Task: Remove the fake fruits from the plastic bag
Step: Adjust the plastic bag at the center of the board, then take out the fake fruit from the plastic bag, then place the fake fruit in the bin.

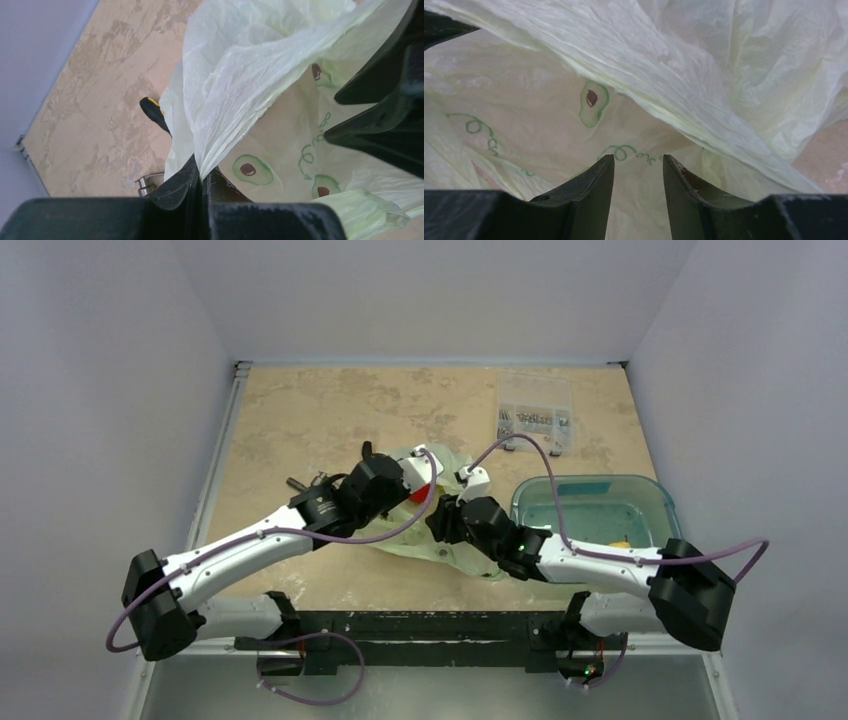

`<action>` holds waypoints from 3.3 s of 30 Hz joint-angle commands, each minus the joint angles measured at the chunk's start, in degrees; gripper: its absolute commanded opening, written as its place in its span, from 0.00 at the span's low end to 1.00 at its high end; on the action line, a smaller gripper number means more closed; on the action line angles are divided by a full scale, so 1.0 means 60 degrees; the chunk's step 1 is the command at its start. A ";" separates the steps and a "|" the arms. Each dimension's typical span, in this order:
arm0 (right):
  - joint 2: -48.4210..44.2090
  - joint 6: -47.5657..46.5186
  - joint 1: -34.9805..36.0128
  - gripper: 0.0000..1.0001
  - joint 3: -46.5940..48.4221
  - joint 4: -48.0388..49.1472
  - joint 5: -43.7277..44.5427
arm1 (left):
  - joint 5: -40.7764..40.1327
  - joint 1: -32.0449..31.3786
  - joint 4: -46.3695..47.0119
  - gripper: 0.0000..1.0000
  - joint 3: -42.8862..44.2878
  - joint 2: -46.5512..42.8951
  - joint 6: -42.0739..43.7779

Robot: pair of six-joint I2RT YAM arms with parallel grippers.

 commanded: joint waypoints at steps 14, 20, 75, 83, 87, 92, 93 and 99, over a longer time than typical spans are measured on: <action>0.2439 -0.0687 0.0159 0.70 0.1685 0.2386 0.2185 | 0.3627 0.0630 0.2325 0.00 -0.0609 -0.1037 -0.2268; 0.3475 -0.1010 -0.0395 0.76 0.1737 0.3665 0.1876 | 0.3779 0.0629 0.2351 0.00 -0.0618 -0.1068 -0.2283; -0.4686 -0.1507 -0.0815 0.00 0.1149 -0.1686 0.2788 | 0.2916 0.0618 0.1629 0.00 -0.0132 -0.0458 -0.1854; -0.5272 -0.0923 -0.1456 0.00 0.2178 -0.3784 0.5790 | 0.2879 0.0618 0.1592 0.00 -0.0115 -0.0328 -0.1809; -0.5242 -0.0020 -0.2039 0.00 0.2256 -0.5110 0.6912 | 0.2941 0.0618 0.1507 0.00 -0.0066 -0.0398 -0.1823; -0.4685 0.1389 -0.3681 0.00 0.1792 -0.6038 0.5543 | 0.2989 0.0618 0.1502 0.00 -0.0072 -0.0604 -0.1849; -0.4518 0.1678 -0.4088 0.00 0.1670 -0.6134 0.5094 | 0.3005 0.0618 0.1486 0.00 -0.0083 -0.0644 -0.1852; -0.3751 0.3220 -0.5649 0.00 0.0789 -0.6389 0.3259 | 0.2979 0.0616 0.1485 0.00 -0.0112 -0.0888 -0.1853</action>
